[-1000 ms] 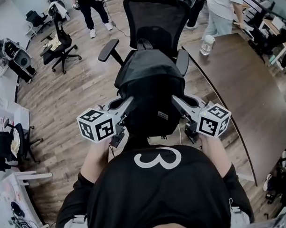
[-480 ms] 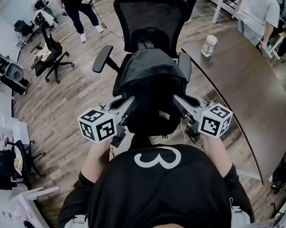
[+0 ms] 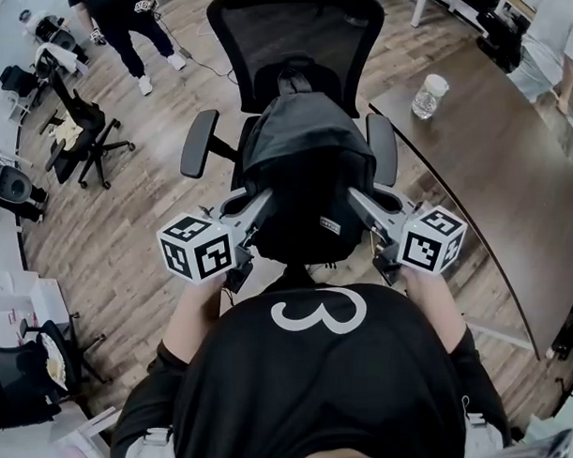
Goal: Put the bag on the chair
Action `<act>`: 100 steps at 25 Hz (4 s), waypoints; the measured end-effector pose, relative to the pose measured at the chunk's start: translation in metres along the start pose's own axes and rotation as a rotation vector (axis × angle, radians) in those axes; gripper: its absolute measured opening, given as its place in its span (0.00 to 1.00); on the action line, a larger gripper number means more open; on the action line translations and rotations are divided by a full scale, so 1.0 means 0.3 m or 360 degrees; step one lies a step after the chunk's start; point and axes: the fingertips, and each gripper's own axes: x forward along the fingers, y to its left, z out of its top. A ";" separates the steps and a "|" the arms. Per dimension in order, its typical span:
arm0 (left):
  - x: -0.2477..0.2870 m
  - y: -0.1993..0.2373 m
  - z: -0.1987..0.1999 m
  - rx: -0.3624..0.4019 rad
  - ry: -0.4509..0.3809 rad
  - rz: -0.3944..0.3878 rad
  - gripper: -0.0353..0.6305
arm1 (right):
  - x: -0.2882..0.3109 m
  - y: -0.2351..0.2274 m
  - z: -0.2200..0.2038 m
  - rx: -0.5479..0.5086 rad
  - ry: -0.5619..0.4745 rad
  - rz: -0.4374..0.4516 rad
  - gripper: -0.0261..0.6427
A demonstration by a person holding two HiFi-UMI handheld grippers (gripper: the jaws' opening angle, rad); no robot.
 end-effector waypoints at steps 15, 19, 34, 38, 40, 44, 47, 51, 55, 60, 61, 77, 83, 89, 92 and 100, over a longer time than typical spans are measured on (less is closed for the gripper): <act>0.220 0.282 0.262 0.0034 0.0126 -0.0207 0.09 | 0.253 -0.193 0.214 0.0053 -0.0048 -0.0224 0.13; 0.284 0.344 0.295 0.0041 0.0148 -0.0244 0.09 | 0.304 -0.255 0.241 0.0064 -0.0067 -0.0270 0.13; 0.548 0.553 0.378 0.0001 0.0264 -0.0324 0.09 | 0.462 -0.506 0.300 0.0153 -0.0043 -0.0415 0.13; 0.607 0.599 0.380 -0.0029 0.0286 -0.0326 0.09 | 0.492 -0.562 0.298 0.0186 -0.0027 -0.0455 0.13; 0.638 0.622 0.375 -0.0037 0.0304 -0.0324 0.09 | 0.507 -0.596 0.289 0.0190 -0.0022 -0.0468 0.13; 0.685 0.653 0.360 -0.0036 0.0337 -0.0329 0.09 | 0.526 -0.648 0.267 0.0201 0.0002 -0.0508 0.13; 0.715 0.676 0.345 -0.0020 0.0359 -0.0327 0.09 | 0.540 -0.684 0.243 0.0206 0.0017 -0.0532 0.13; 0.745 0.705 0.318 -0.0005 0.0376 -0.0313 0.09 | 0.560 -0.723 0.207 0.0251 0.0045 -0.0552 0.13; 0.766 0.735 0.287 -0.0019 0.0395 -0.0305 0.09 | 0.577 -0.751 0.177 0.0285 0.0058 -0.0574 0.13; 0.800 0.790 0.240 -0.0049 0.0432 -0.0273 0.09 | 0.613 -0.805 0.123 0.0318 0.0113 -0.0613 0.13; 0.807 0.802 0.228 -0.0063 0.0439 -0.0270 0.09 | 0.620 -0.816 0.110 0.0331 0.0127 -0.0618 0.13; 0.875 0.956 0.081 -0.0100 0.0504 -0.0187 0.09 | 0.711 -0.906 -0.030 0.0342 0.0185 -0.0628 0.13; 0.884 0.983 0.044 -0.0169 0.0493 -0.0190 0.09 | 0.723 -0.913 -0.052 0.0336 0.0129 -0.0604 0.13; 0.890 0.987 0.028 -0.0240 0.0459 -0.0195 0.09 | 0.718 -0.927 -0.064 0.0349 0.0090 -0.0601 0.13; 0.905 0.996 0.014 -0.0254 0.0436 -0.0194 0.09 | 0.720 -0.945 -0.075 0.0388 0.0076 -0.0602 0.13; 0.895 0.989 -0.017 -0.0306 0.0412 -0.0244 0.09 | 0.708 -0.958 -0.109 0.0442 0.0088 -0.0635 0.13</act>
